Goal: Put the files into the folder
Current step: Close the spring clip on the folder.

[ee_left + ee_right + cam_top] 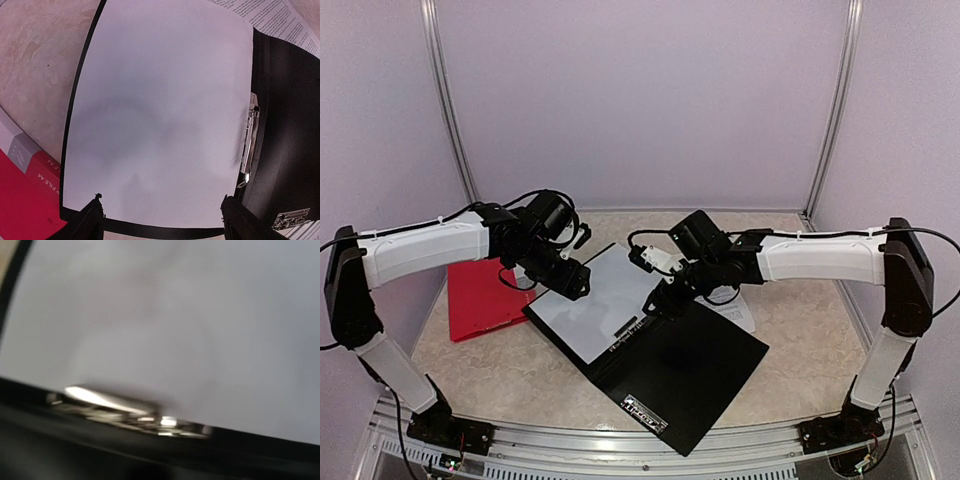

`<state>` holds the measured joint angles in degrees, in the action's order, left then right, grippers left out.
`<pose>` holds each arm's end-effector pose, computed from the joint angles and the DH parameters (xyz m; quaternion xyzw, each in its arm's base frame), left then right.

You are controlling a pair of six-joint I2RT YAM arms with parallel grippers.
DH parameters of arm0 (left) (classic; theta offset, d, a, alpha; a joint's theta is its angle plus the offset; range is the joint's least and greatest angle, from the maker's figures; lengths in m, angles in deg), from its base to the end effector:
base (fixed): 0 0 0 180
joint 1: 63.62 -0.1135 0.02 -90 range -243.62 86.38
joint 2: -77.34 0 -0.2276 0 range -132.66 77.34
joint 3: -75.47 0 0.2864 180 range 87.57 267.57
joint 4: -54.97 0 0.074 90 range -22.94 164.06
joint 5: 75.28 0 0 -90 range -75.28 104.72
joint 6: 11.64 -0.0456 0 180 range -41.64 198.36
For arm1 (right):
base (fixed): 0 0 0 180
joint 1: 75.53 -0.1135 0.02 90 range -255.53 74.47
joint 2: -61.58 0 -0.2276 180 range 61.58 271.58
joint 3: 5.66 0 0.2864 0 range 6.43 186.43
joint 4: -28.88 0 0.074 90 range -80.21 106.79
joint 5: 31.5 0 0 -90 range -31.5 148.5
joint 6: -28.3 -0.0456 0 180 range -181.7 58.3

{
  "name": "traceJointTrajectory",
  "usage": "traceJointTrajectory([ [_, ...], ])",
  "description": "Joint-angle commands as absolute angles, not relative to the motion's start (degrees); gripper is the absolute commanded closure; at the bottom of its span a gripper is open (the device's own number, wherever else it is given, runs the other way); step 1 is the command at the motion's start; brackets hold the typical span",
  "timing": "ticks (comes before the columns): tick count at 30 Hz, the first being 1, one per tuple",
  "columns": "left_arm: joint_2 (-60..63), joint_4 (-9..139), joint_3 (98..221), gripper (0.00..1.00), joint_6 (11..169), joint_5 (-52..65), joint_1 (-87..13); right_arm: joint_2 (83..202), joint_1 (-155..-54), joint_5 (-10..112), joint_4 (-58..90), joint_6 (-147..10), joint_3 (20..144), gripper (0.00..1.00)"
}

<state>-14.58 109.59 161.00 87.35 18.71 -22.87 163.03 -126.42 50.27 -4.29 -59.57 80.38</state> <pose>0.2825 -0.2392 0.2046 0.2564 0.9330 -0.0746 0.2411 0.2599 0.3301 0.1711 -0.4391 0.8235 0.2067 0.2936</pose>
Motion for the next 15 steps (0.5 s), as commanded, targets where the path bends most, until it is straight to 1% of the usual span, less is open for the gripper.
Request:
traceJointTrajectory([
  [1,-10.95,102.74,156.41,0.22,98.07,11.21,-23.93,162.08,-131.1,52.29,-4.06,-60.01,79.39,0.38],
  [5,-9.3,98.48,151.52,0.22,103.2,4.03,-26.62,164.64,-134.51,54.5,-7.05,-58.99,81.69,0.39],
  [15,-10.69,95.12,146.08,0.21,107.26,-1.73,-30.22,168.72,-135.69,52.43,-7.42,-59.55,84.47,0.4],
])
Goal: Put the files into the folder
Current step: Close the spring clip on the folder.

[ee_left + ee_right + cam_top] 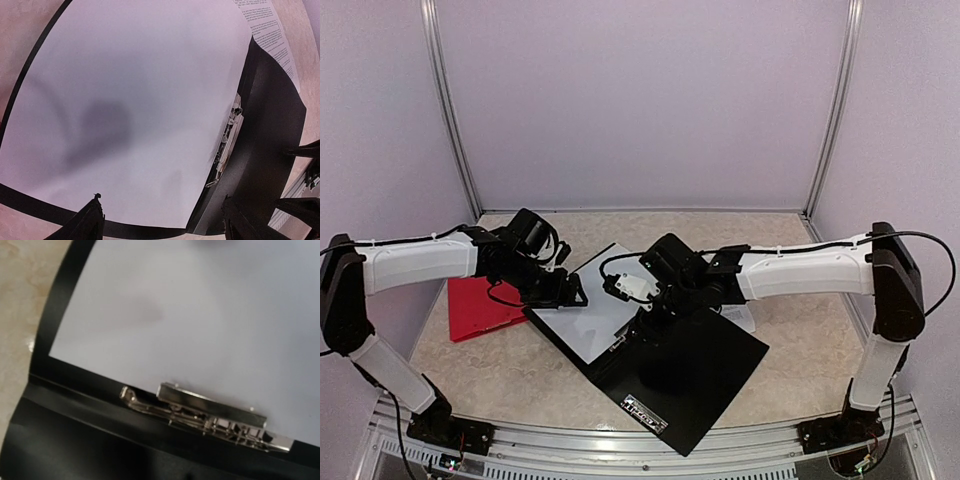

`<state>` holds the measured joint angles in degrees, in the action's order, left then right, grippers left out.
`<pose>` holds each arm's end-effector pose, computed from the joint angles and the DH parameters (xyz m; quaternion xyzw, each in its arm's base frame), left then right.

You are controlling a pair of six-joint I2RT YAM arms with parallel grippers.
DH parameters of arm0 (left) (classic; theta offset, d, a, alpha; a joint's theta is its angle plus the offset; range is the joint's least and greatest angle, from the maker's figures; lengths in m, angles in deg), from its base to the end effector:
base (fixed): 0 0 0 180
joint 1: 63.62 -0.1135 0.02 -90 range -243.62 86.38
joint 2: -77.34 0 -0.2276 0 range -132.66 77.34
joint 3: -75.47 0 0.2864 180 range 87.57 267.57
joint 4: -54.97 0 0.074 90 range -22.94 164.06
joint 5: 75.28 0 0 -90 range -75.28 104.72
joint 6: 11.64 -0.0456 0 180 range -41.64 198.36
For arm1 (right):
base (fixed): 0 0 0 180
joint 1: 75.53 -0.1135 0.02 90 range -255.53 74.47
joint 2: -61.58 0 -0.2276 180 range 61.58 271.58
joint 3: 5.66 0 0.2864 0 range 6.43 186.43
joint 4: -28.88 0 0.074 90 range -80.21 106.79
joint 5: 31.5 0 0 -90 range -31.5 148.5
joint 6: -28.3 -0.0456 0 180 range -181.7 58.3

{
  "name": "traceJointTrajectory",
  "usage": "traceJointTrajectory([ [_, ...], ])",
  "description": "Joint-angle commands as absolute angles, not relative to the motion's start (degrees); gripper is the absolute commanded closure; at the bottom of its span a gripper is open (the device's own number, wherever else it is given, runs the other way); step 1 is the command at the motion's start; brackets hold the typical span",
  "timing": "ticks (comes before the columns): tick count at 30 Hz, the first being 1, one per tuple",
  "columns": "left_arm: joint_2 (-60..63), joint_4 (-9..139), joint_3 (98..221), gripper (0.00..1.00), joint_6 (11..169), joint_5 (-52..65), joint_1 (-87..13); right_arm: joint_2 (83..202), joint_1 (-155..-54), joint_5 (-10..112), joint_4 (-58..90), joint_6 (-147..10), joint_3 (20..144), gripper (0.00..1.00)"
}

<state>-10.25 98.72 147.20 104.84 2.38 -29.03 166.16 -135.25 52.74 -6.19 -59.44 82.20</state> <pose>0.2792 -0.2044 0.1604 0.0959 0.9551 -0.2217 0.1718 0.2106 0.3697 0.1576 -0.5000 0.8005 0.1988 0.2638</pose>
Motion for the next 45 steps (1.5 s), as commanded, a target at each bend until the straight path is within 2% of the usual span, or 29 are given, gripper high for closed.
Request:
traceJointTrajectory([
  [1,-11.14,95.03,146.14,0.21,107.15,-2.37,-30.56,169.14,-135.73,52.43,-7.49,-59.63,84.68,0.4],
  [19,-19.73,94.4,144.77,0.21,106.4,-5.58,-32.9,171.25,-136.07,51.74,-8.55,-59.07,86.93,0.4],
  [39,-23.72,91.6,142.89,0.21,105.43,-6.53,-33.39,173.27,-136.59,51.13,-12.27,-56.76,90.7,0.4],
  [45,-24.31,90.72,142.07,0.22,105.34,-6.96,-33.39,173.59,-138.0,49.71,-12.13,-52.28,90.49,0.44],
])
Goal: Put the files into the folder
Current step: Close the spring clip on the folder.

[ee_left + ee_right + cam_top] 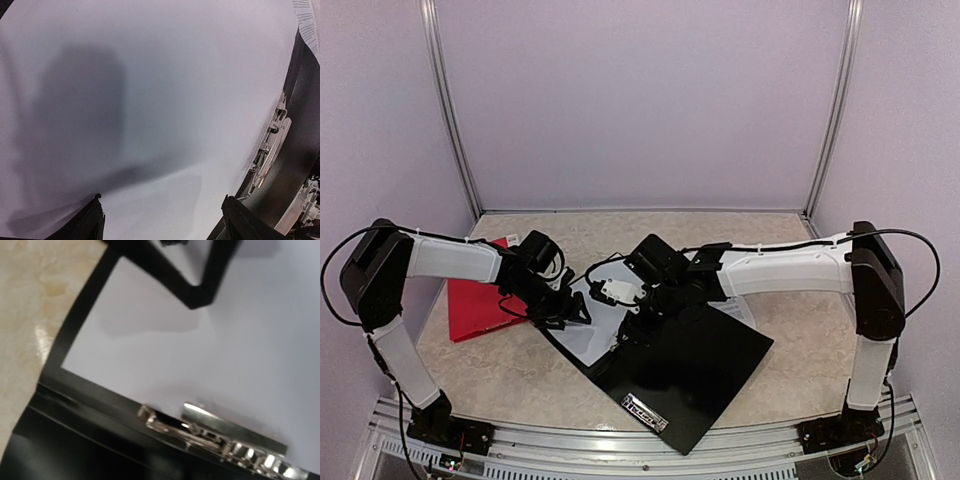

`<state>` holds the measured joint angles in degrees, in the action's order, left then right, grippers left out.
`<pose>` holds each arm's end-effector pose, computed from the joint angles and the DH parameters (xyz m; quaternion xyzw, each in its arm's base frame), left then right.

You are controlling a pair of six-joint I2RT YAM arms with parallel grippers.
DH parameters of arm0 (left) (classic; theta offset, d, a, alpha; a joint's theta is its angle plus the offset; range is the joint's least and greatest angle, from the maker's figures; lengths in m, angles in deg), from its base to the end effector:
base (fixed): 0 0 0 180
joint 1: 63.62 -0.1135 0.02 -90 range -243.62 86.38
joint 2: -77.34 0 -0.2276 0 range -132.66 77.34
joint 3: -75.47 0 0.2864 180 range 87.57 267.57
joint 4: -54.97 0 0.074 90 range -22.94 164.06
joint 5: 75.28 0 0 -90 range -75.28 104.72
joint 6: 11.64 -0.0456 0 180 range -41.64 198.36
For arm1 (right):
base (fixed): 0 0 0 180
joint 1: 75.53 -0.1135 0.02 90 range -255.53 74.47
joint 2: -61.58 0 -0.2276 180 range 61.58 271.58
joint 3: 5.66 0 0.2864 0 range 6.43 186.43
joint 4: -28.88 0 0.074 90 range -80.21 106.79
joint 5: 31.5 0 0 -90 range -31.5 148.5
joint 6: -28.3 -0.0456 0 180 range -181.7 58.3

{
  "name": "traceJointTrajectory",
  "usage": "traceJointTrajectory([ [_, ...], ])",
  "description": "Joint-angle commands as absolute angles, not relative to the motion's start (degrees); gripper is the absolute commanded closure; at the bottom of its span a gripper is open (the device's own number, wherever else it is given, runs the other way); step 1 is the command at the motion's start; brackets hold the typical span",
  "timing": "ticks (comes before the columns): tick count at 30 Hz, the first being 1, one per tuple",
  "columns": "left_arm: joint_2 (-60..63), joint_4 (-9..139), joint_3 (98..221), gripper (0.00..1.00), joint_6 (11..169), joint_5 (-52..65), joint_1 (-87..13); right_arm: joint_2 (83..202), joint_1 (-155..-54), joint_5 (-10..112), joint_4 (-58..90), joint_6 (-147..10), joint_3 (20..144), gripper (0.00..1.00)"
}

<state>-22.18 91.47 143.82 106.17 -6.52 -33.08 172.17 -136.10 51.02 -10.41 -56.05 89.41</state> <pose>0.2904 -0.1905 0.0820 0.0586 0.9631 -0.2506 0.0780 0.2133 0.3902 0.1525 -0.5361 0.7860 0.1943 0.2390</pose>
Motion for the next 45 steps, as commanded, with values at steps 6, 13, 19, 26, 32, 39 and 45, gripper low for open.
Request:
traceJointTrajectory([
  [6,-24.52,90.71,141.71,0.22,105.16,-6.72,-33.41,177.4,-141.07,55.02,-15.09,-48.22,94.01,0.54],
  [13,-24.86,90.89,141.62,0.22,104.82,-6.64,-33.47,180.88,-142.05,57.75,-17.05,-44.36,96.78,0.58],
  [19,-24.87,90.81,141.45,0.22,104.67,-6.72,-33.72,182.28,-142.15,58.63,-17.5,-40.87,97.61,0.58],
  [26,-24.92,90.94,141.62,0.22,104.46,-6.99,-33.91,183.52,-142.24,59.56,-18.13,-37.61,98.74,0.55],
  [32,-25.22,90.91,141.8,0.22,104.2,-7.22,-33.91,184.87,-142.24,59.22,-18.72,-35.72,101.26,0.55],
  [39,-25.24,90.79,141.75,0.22,103.95,-7.34,-34.0,187.86,-142.28,59.38,-20.79,-33.71,105.04,0.56],
  [45,-25.4,90.71,141.72,0.22,103.84,-7.51,-34.18,189.04,-142.11,60.34,-21.66,-31.82,105.57,0.57],
])
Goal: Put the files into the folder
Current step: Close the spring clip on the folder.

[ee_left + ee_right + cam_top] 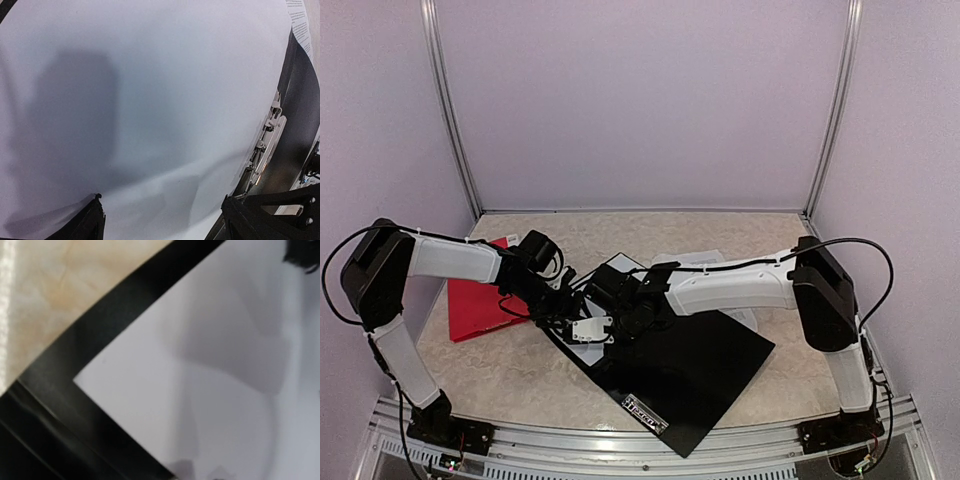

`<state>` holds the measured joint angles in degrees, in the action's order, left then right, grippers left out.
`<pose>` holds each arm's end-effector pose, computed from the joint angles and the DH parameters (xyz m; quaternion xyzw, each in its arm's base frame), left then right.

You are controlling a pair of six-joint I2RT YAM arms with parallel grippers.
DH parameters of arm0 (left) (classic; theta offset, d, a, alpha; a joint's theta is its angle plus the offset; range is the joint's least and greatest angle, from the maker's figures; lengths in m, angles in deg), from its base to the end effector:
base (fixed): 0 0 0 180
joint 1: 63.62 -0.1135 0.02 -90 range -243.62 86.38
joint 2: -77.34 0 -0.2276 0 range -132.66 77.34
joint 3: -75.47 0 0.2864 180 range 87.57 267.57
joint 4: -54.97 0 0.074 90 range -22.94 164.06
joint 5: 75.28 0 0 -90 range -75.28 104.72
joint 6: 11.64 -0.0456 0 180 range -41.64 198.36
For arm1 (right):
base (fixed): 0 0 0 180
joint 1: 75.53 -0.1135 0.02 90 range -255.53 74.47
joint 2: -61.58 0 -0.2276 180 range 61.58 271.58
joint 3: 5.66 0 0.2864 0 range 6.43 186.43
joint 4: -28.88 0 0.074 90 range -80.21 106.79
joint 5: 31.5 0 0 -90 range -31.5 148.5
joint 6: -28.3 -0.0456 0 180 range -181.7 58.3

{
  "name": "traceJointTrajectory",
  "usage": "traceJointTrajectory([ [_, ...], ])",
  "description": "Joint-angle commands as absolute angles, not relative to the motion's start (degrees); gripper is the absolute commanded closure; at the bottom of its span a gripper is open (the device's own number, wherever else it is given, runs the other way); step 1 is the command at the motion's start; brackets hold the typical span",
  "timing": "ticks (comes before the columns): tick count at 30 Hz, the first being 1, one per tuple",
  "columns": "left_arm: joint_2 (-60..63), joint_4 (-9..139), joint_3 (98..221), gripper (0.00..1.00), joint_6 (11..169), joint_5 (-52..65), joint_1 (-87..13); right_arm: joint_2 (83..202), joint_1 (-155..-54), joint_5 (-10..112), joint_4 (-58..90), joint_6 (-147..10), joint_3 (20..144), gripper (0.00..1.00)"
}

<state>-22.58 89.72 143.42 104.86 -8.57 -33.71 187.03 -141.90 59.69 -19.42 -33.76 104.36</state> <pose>0.2926 -0.1891 0.0796 0.0692 0.9576 -0.2676 0.0807 0.1937 0.4403 0.1155 -0.7124 0.6639 0.0652 0.2179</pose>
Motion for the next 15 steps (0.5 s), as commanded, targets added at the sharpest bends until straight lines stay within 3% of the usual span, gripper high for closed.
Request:
traceJointTrajectory([
  [1,-25.4,90.76,141.73,0.22,103.87,-7.56,-34.18,189.27,-142.08,60.3,-21.7,-31.68,105.65,0.57],
  [15,-25.47,91.5,142.15,0.22,103.41,-7.13,-34.35,191.02,-140.93,61.48,-22.04,-30.69,106.17,0.63],
])
